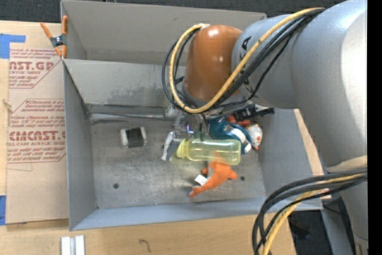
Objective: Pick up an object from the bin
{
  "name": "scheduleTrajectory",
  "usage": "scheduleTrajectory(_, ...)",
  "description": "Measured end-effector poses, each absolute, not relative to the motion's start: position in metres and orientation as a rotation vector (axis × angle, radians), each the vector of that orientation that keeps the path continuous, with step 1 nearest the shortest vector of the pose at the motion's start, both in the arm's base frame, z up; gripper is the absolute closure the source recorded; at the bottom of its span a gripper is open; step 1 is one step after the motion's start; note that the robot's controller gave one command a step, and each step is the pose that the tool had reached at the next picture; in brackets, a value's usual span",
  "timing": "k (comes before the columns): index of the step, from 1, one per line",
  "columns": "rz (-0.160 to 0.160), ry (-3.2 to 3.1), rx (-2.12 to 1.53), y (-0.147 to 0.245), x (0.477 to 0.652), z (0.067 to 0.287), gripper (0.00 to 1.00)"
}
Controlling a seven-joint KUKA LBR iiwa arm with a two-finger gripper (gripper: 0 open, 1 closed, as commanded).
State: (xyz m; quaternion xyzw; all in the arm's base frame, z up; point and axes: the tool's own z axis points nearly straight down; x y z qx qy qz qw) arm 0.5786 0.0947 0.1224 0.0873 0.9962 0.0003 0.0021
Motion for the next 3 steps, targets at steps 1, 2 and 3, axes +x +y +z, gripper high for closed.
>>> scheduleTrajectory(1, 0.000, 3.139, -0.085, 0.066, 0.568, 0.091, 0.00)
scheduleTrajectory(2, 0.002, 3.142, -0.058, 0.058, 0.566, 0.087, 0.00)
scheduleTrajectory(3, -0.002, 3.136, 0.188, 0.062, 0.561, 0.099, 0.00)
